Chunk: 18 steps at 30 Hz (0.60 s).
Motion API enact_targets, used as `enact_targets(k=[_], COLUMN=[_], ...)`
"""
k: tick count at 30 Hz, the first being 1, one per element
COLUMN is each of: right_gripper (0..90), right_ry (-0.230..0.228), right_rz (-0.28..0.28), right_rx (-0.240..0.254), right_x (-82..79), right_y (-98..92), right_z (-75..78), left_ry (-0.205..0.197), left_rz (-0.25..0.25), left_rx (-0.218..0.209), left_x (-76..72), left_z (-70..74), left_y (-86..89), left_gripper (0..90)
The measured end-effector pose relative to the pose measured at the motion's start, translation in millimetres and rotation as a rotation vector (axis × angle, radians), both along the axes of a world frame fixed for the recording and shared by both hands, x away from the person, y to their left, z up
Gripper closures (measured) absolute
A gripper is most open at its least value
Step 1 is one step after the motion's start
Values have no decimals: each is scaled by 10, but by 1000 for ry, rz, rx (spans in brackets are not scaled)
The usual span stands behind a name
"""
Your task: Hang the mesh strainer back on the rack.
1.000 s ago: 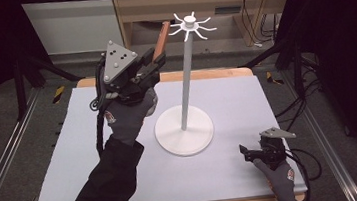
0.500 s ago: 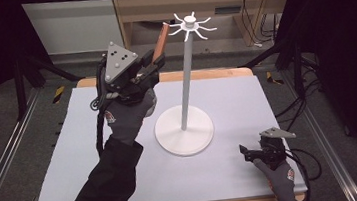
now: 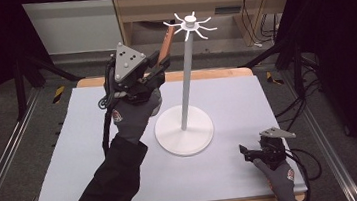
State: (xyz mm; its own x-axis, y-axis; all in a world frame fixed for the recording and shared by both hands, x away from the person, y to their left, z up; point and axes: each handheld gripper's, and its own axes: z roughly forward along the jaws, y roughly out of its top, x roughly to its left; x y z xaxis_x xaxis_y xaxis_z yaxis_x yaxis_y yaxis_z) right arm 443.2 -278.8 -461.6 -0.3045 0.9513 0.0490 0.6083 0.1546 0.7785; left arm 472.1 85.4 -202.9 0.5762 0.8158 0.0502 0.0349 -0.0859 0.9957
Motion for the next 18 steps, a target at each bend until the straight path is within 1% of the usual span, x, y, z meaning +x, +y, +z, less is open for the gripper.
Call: enact_targets(k=[4,7,9,17,18], right_gripper=[109,109,109,109,108], right_ry=[1,3,2,0,3], right_rz=[3,1,3,3,5], right_rx=[4,5,5,1,7], right_x=[-6,-4,-6,-2,-4], right_y=[-4,-4,-6,-9,-8], right_z=[7,7,6,6,8], left_ry=[-11,-15,-8,-3,-5], left_rz=[0,8,12,3,3], left_rx=[-2,10,24,7,6], left_x=[14,17,31,94,96], left_z=[2,5,-21,-38,-41], left_y=[-19,-41,-83,-147,-151], left_gripper=[703,703,703,703,703])
